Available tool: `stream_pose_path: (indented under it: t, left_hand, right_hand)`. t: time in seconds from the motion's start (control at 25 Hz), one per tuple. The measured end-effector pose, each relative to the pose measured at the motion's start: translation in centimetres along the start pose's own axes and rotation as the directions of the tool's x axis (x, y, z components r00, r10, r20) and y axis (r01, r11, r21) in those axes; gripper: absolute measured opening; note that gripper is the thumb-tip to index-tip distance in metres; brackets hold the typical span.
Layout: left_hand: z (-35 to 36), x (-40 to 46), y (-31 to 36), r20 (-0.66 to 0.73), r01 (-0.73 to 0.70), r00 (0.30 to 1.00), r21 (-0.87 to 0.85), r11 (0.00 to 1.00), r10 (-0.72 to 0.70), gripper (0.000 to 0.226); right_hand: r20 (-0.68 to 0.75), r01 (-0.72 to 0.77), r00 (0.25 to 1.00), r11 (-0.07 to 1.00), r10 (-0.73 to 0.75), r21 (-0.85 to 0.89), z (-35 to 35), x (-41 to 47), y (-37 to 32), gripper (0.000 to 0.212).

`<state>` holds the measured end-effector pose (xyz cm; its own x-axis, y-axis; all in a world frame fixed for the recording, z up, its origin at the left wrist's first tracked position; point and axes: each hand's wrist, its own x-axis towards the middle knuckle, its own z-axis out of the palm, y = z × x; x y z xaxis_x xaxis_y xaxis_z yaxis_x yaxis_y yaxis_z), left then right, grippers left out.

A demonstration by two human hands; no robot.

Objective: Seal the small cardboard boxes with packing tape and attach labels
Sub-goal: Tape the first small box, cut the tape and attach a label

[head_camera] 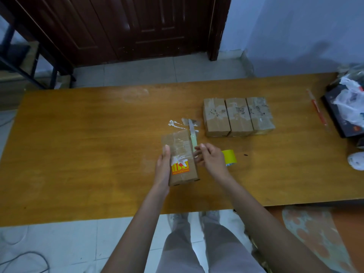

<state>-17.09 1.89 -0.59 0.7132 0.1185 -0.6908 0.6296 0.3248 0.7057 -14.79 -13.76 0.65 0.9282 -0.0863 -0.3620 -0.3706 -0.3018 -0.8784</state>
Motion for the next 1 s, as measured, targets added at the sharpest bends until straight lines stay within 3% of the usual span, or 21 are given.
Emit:
stream_pose_path:
  t: [0.08, 0.16, 0.28, 0.36, 0.56, 0.72, 0.84, 1.0]
  left_hand:
    - [-1.8, 0.7, -0.4, -0.102, -0.038, 0.994, 0.091, 0.995, 0.047, 0.057]
    - [-3.5, 1.6, -0.9, -0.162, -0.057, 0.983, 0.2, 0.978, 0.091, 0.047]
    - [-4.5, 2.7, -2.2, -0.181, -0.065, 0.975, 0.319, 0.945, 0.128, 0.044]
    - [-4.5, 3.4, -3.2, -0.179, -0.071, 0.971, 0.407, 0.911, 0.156, 0.04]
    - [-4.7, 4.8, -4.5, -0.214, -0.002, 0.948, 0.734, 0.679, 0.234, 0.053]
    - [-4.2, 5.0, -4.3, -0.21, -0.033, 0.94, 0.73, 0.682, 0.27, 0.051]
    - [-3.7, 5.1, -4.4, -0.221, -0.034, 0.934, 0.725, 0.688, 0.279, 0.052]
    - [-3.3, 5.4, -4.0, -0.218, -0.048, 0.93, 0.726, 0.686, 0.296, 0.051]
  right_hand:
    - [-0.086, 0.217, 0.96, 0.905, -0.265, -0.365, -2.3, 0.3, 0.5, 0.02]
    - [-0.102, 0.277, 0.903, 0.748, -0.416, -0.603, -4.7, 1.0, 1.2, 0.02]
    - [0.039, 0.17, 0.967, 0.528, -0.25, -0.832, -5.8, 1.8, 2.8, 0.04]
    - [0.103, 0.157, 0.984, 0.451, -0.142, -0.878, -5.1, 1.7, 3.9, 0.05]
    - [0.054, 0.094, 0.993, 0.409, -0.108, -0.908, -3.9, 2.1, 3.8, 0.057]
    - [0.121, 0.12, 0.992, 0.435, -0.025, -0.892, -4.2, 2.0, 3.1, 0.037]
    - [0.172, 0.18, 0.982, 0.615, -0.073, -0.768, -4.8, 0.6, 2.9, 0.044]
    - [0.236, 0.266, 0.962, 0.676, -0.139, -0.687, -4.6, -1.2, 2.4, 0.046]
